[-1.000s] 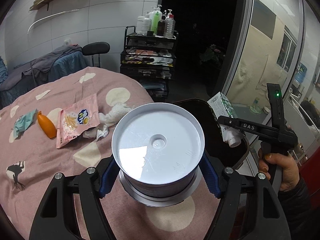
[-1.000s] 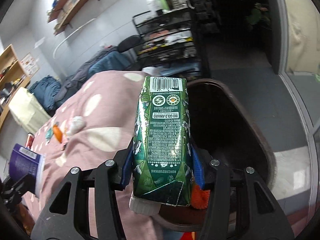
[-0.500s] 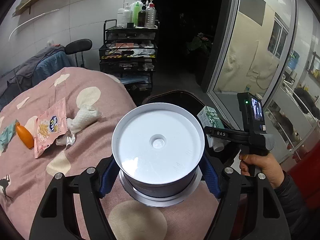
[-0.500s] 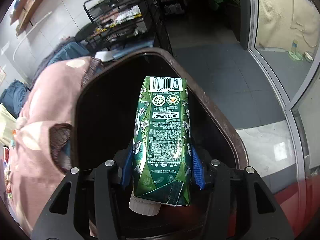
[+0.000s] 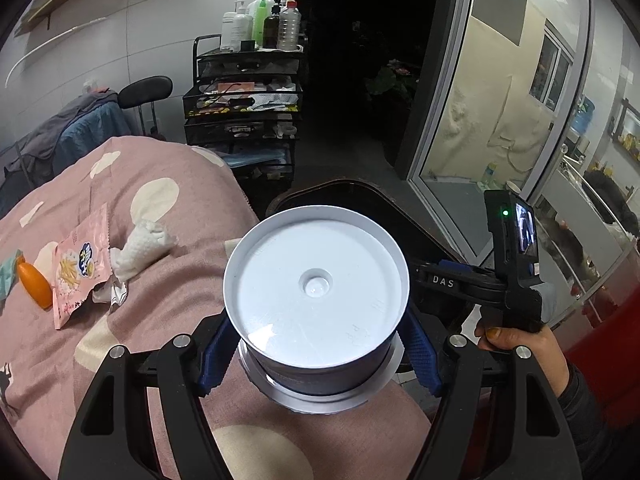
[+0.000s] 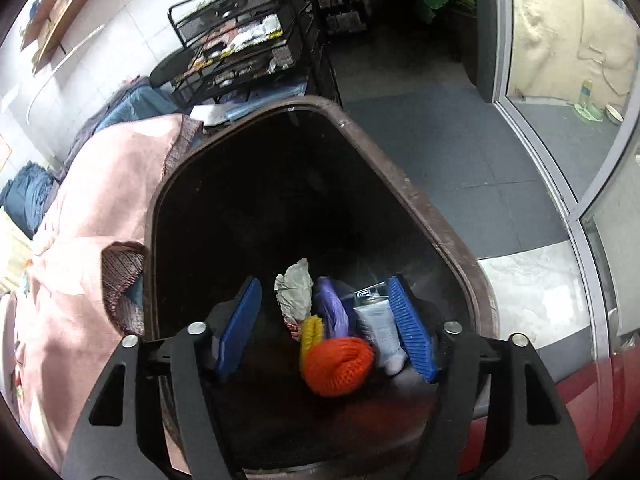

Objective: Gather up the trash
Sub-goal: 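Lower the CD spindle into the bin and open left tool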

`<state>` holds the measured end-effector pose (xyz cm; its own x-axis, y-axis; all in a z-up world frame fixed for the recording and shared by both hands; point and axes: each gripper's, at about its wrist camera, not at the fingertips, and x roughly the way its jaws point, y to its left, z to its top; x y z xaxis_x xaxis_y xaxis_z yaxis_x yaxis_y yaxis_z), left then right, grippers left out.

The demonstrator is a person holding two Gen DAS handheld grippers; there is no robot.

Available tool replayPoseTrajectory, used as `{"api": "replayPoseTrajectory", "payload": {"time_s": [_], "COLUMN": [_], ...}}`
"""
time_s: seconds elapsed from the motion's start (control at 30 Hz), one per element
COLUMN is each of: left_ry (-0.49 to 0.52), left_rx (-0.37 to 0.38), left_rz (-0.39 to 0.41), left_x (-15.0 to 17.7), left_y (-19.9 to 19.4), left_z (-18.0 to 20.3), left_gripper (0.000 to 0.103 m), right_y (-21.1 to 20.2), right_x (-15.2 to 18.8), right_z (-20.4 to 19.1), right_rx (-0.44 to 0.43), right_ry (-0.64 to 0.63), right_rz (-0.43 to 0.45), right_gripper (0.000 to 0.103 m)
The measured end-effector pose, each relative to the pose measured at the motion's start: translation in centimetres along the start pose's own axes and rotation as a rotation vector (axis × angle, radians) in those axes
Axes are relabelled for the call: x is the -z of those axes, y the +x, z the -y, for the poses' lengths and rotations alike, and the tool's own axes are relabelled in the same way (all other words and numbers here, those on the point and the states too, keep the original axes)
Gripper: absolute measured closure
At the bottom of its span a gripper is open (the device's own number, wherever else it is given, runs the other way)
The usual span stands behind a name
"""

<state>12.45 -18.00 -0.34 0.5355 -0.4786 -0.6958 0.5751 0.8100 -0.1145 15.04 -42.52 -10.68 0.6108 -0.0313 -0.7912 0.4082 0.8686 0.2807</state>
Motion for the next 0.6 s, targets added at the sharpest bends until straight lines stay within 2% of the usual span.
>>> {"api": "replayPoseTrajectory", "payload": {"time_s": [0.23,0.4,0.6], "left_ry": [0.050,0.113,0.132], "left_rx": [0.045,0.062,0.096], "left_rz": [-0.028,-0.055,-0.117], "left_x": [-1.4,-2.1,-2.9], "left_y": [1.8,3.6,6.2], "left_z": [2.7,5.1,6.6], "left_gripper": [0.031,0.031,0.031], "right_y": [-3.2,-5.0,-6.1], "right_x": [0.1,-0.1,0.0], "right_z": [1.3,2.3,4.2], "right_rx": [0.058,0.105,0.150], "right_ry": [0.050,0.075,0.111], "right_rz": [0.102,0.150,0.172], "right_gripper": [0.023,0.022,0.021]}}
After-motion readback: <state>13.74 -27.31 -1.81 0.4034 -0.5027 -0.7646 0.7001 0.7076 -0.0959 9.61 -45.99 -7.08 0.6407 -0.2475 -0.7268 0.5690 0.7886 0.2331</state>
